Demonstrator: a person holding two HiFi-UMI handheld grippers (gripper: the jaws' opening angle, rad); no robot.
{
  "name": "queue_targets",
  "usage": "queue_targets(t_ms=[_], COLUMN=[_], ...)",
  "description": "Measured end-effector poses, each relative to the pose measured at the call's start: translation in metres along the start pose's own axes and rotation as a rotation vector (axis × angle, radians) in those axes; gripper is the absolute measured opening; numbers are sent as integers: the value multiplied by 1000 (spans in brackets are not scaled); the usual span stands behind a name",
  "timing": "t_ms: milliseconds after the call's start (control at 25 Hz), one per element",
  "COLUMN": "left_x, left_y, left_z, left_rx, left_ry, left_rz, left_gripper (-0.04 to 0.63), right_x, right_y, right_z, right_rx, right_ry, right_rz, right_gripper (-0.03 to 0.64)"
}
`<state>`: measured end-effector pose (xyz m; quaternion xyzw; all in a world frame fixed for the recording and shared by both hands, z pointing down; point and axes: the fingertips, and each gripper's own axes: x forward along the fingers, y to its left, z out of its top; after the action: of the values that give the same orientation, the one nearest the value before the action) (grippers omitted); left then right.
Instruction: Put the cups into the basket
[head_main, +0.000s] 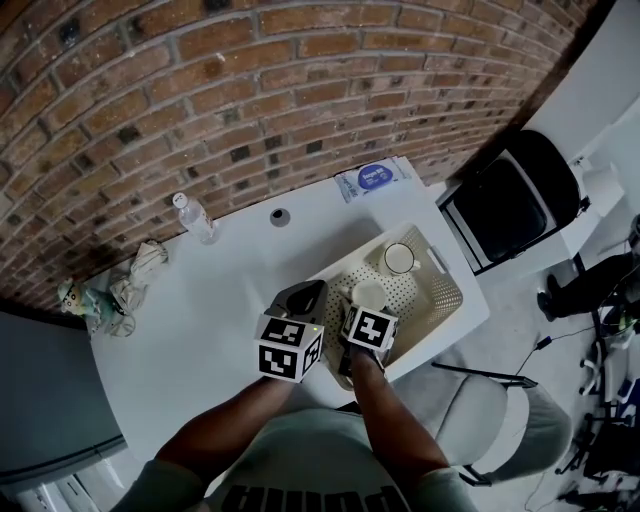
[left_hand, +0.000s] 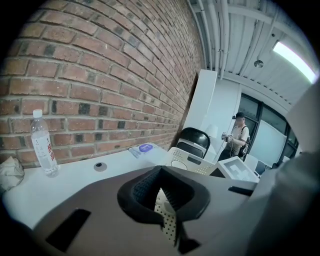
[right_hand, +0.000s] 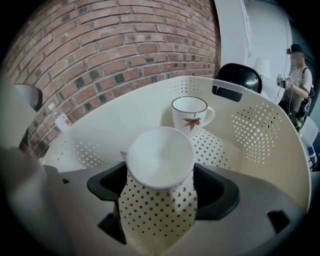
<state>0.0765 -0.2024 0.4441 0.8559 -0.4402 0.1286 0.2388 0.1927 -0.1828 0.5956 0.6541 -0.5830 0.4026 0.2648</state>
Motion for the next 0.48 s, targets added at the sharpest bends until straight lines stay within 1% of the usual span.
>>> queue_targets(t_ms=[120, 240, 280, 360, 480], left_x=[-3, -6, -8, -11, -18], left_y=[-1, -2, -3, -3, -3], left_z=[2, 4, 5, 6, 6], left_rx=[0, 2, 2, 4, 6], left_ry=[-9, -18, -22, -28, -36], left_rz=[-3, -3, -3, -2, 3], left_gripper=[3, 3, 3, 3, 3], right_x=[-9, -18, -23, -32, -45], right_y=[4, 13, 13, 10, 11], right_z=[0, -1, -1, 4, 7], right_rx=[43, 80, 81, 72, 87], right_ry=[27, 47, 46, 17, -26], right_rz=[17, 63, 61, 53, 74], right_gripper=[391, 391, 391, 391, 390])
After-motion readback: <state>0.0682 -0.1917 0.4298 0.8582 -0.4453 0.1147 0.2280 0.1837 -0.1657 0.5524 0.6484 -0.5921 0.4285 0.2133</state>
